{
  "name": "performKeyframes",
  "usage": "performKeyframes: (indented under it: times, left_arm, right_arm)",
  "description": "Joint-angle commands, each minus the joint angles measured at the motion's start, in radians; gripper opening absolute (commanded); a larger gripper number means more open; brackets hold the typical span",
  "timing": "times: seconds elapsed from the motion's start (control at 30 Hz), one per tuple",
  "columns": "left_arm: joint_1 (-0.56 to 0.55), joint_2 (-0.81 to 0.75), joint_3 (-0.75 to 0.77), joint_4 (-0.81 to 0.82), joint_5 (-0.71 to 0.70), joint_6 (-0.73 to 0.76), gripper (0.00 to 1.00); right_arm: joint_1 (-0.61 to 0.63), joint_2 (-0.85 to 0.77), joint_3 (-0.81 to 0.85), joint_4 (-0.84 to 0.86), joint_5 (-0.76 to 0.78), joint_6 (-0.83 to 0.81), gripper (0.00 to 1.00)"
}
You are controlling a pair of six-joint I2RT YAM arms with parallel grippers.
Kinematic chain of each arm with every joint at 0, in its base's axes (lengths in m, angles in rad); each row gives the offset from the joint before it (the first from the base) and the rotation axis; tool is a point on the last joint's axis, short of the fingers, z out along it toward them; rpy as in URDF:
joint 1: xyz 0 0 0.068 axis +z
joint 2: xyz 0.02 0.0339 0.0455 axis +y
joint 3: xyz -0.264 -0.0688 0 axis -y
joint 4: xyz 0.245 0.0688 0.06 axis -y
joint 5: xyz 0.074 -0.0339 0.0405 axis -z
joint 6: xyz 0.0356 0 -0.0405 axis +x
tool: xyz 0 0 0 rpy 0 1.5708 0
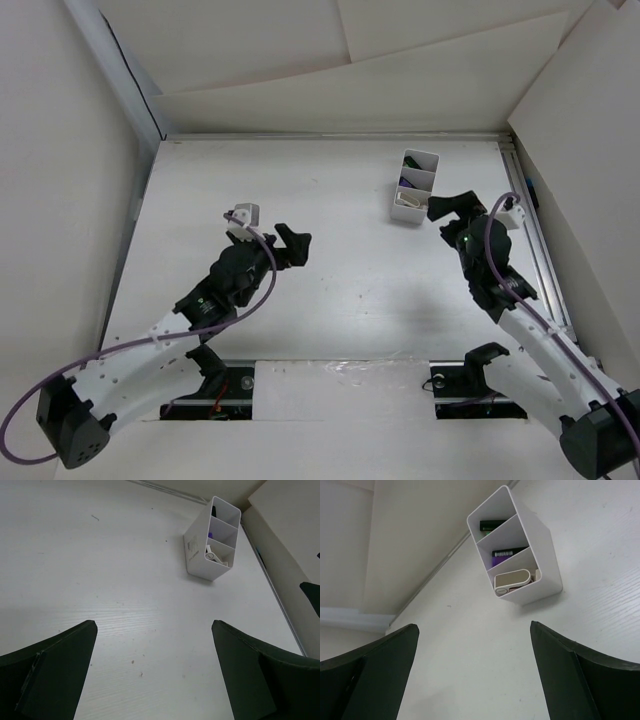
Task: Sort the stationery into containers
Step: Reset both arms
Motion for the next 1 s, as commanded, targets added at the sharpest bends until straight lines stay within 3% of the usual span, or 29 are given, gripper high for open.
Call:
performKeyframes:
  times: [0.0,0.3,0.53,0.97]
  left_arm:
    - [0.01,-0.103,-0.054,0.03,-0.037,-0.022,1.0]
    - [0.01,-0.136,-0.118,0.087,-0.057,0.039,1.0]
    - [0.01,-0.136,-0.176,0.163,-0.066,0.108,1.0]
    - [0.019,-0.022,-0.166,0.22,-0.021,0.151,1.0]
  right_arm:
    - [0.008,-0.019,0.061,-0.015,0.078,-0.008,0.99]
    - [0.008,-0.055,0.049,-0.064,0.189,-0.018,0.99]
    - [0.008,0.011,0.049,-0.064,0.198,-0.028,0.99]
    - [0.008,0.052,0.058,-0.064,0.198,-0.028,0.99]
